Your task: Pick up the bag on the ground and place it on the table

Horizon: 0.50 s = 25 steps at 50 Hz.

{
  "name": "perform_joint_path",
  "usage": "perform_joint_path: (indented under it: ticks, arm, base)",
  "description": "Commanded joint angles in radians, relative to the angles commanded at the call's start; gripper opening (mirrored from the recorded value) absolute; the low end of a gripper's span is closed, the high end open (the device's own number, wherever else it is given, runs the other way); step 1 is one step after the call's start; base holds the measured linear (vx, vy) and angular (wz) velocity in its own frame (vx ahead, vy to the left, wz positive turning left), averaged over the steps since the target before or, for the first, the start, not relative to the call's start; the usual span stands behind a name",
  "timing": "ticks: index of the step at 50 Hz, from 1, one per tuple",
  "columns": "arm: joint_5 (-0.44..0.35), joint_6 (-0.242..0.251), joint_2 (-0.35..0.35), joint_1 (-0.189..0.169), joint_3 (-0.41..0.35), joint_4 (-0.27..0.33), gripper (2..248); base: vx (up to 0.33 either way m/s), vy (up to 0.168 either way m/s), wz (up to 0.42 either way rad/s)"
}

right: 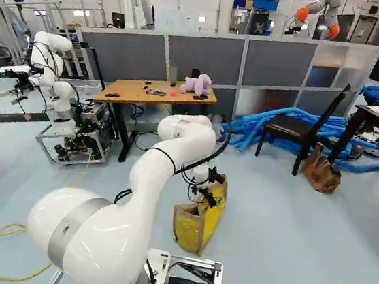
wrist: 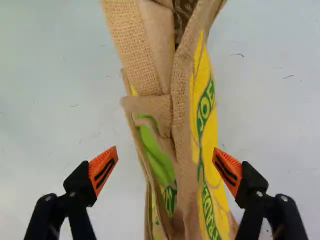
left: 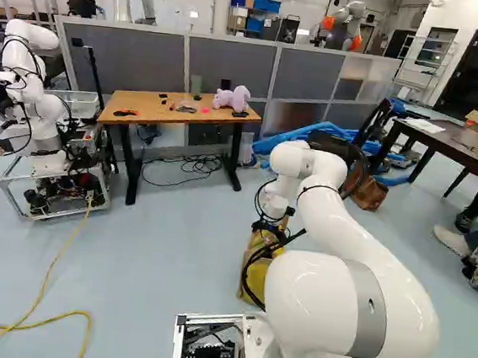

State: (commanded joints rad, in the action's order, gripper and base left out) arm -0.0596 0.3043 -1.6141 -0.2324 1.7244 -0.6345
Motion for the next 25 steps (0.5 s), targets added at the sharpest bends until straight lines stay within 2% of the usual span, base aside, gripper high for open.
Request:
perform_joint_path:
  ticks: [14,25]
  arm:
    - [0.000,0.000,-0.053,0.000,0.054,0.000,247]
    - [0.000,0.000,-0.062,0.000,0.063,0.000,247]
  base:
    - [0.000,0.000,0.000]
    - [0.000,0.000,0.000]
